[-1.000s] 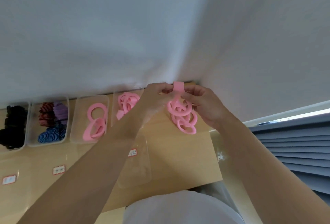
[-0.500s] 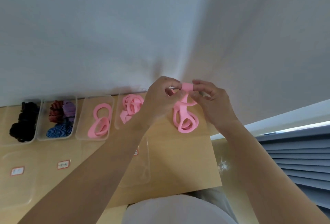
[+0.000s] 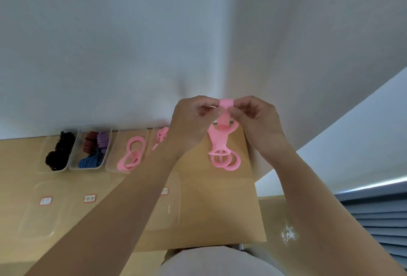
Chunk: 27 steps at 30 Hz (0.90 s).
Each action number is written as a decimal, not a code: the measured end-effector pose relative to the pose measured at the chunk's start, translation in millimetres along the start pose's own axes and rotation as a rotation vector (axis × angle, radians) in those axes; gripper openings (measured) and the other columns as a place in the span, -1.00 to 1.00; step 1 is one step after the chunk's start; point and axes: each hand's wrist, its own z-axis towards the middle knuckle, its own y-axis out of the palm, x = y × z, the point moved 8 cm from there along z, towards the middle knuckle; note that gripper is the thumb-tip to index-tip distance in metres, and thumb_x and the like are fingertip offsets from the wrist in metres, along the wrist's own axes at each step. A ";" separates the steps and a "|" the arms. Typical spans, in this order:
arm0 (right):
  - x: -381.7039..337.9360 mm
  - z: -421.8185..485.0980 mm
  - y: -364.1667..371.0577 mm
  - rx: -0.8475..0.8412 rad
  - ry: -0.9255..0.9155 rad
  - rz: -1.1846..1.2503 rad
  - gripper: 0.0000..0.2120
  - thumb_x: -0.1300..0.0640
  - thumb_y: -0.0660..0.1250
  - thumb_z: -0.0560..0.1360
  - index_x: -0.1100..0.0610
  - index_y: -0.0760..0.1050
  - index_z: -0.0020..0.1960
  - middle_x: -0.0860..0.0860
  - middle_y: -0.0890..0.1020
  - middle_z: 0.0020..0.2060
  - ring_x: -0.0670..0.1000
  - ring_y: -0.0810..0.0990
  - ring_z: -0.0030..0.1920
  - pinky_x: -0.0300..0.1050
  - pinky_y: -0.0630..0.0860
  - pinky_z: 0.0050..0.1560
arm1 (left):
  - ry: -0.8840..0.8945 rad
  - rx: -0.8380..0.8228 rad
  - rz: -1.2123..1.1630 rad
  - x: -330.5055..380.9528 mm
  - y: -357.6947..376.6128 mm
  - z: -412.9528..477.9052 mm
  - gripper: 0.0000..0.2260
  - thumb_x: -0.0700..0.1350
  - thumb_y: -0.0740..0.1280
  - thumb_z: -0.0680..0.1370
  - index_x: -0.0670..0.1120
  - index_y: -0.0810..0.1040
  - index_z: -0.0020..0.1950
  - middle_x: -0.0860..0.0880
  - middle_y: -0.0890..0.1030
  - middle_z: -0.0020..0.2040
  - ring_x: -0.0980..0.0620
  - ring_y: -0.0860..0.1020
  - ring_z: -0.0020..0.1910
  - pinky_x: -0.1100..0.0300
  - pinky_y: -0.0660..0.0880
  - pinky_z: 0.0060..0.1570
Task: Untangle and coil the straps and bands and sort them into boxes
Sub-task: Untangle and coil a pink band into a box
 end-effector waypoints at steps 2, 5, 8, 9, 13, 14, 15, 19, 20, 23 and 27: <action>-12.6 -1.3 -5.9 -0.016 -0.028 0.011 -0.91 0.28 0.44 0.52 0.11 0.60 -0.07 -0.04 0.65 -0.19 -0.05 0.61 -0.15 -0.16 0.57 -0.08 | -0.002 0.025 -0.009 15.5 -2.5 -5.8 -0.91 -0.22 0.48 0.53 -0.11 0.74 0.02 0.01 0.75 -0.08 0.02 0.71 -0.08 -0.10 0.62 0.07; -30.2 -2.1 -11.6 -0.079 -0.080 0.027 -0.89 0.24 0.47 0.51 0.05 0.59 -0.06 -0.06 0.67 -0.16 0.01 0.65 -0.09 -0.08 0.59 -0.02 | 0.032 0.060 0.019 39.8 -7.1 -13.6 -0.89 -0.21 0.48 0.54 -0.13 0.74 0.05 0.01 0.75 -0.07 0.03 0.70 -0.11 -0.08 0.63 0.03; -48.3 -2.7 -13.4 -0.162 -0.137 0.051 -0.81 0.22 0.48 0.52 0.03 0.62 0.09 -0.06 0.68 -0.11 0.00 0.66 -0.02 -0.16 0.58 0.04 | 0.087 0.106 0.032 63.7 -12.1 -22.8 -0.88 -0.23 0.49 0.53 -0.16 0.74 0.06 -0.03 0.75 -0.06 0.04 0.70 -0.14 -0.04 0.63 0.06; -55.2 -2.6 -13.5 -0.182 -0.163 0.045 -0.79 0.23 0.47 0.52 0.05 0.62 0.14 -0.05 0.69 -0.09 -0.03 0.65 -0.03 -0.20 0.57 0.05 | 0.098 0.118 0.037 70.5 -13.1 -25.8 -0.87 -0.23 0.49 0.53 -0.15 0.74 0.07 -0.04 0.75 -0.05 0.02 0.71 -0.11 -0.04 0.62 0.09; -87.0 -7.1 -10.1 -0.238 -0.298 -0.059 -0.84 0.23 0.42 0.56 0.15 0.67 0.13 -0.02 0.72 -0.06 -0.12 0.65 -0.08 -0.28 0.53 0.01 | 0.122 0.157 0.009 91.2 -19.8 -33.6 -0.84 -0.26 0.51 0.51 -0.14 0.75 0.07 -0.06 0.76 -0.04 -0.06 0.73 -0.06 -0.11 0.61 0.14; -92.8 -8.1 -9.5 -0.244 -0.312 -0.069 -0.86 0.23 0.42 0.56 0.13 0.68 0.10 -0.02 0.72 -0.07 -0.13 0.64 -0.10 -0.28 0.53 -0.01 | 0.133 0.172 0.004 95.9 -22.6 -34.8 -0.84 -0.28 0.51 0.50 -0.15 0.75 0.06 -0.08 0.76 -0.05 -0.06 0.73 -0.08 -0.12 0.62 0.13; -97.6 -8.9 -9.4 -0.245 -0.319 -0.075 -0.87 0.23 0.42 0.56 0.12 0.68 0.09 -0.01 0.72 -0.09 -0.13 0.63 -0.12 -0.27 0.53 -0.02 | 0.145 0.184 -0.003 100.0 -25.2 -35.7 -0.84 -0.30 0.51 0.49 -0.16 0.74 0.06 -0.10 0.75 -0.06 -0.07 0.73 -0.11 -0.13 0.62 0.12; -116.6 -13.0 -7.4 -0.255 -0.336 -0.075 -0.89 0.24 0.41 0.57 0.14 0.68 0.06 0.08 0.72 -0.11 -0.07 0.64 -0.15 -0.21 0.58 -0.04 | 0.162 0.195 -0.065 113.7 -33.2 -39.0 -0.84 -0.34 0.51 0.48 -0.23 0.73 0.05 -0.17 0.75 -0.10 -0.12 0.74 -0.12 -0.15 0.63 0.10; -121.4 -14.5 -6.3 -0.254 -0.345 -0.081 -0.89 0.24 0.41 0.57 0.16 0.67 0.06 0.09 0.72 -0.12 -0.07 0.64 -0.16 -0.22 0.58 -0.06 | 0.160 0.201 -0.082 115.8 -36.4 -39.5 -0.84 -0.35 0.51 0.47 -0.25 0.73 0.04 -0.18 0.75 -0.10 -0.15 0.74 -0.12 -0.18 0.63 0.10; -132.5 -18.6 -2.4 -0.253 -0.362 -0.072 -0.90 0.27 0.40 0.57 0.20 0.67 0.06 0.03 0.69 -0.20 -0.12 0.61 -0.22 -0.29 0.54 -0.14 | 0.175 0.201 -0.134 121.8 -44.6 -40.1 -0.86 -0.39 0.52 0.44 -0.21 0.72 -0.06 -0.20 0.74 -0.12 -0.20 0.74 -0.13 -0.21 0.65 0.03; -142.5 -22.4 6.0 -0.243 -0.376 -0.091 -0.92 0.27 0.40 0.56 0.24 0.65 0.03 0.02 0.67 -0.22 -0.10 0.59 -0.22 -0.30 0.51 -0.15 | 0.201 0.183 -0.147 129.0 -56.2 -40.1 -0.85 -0.40 0.51 0.44 -0.17 0.70 -0.12 -0.16 0.75 -0.15 -0.18 0.74 -0.16 -0.16 0.67 -0.05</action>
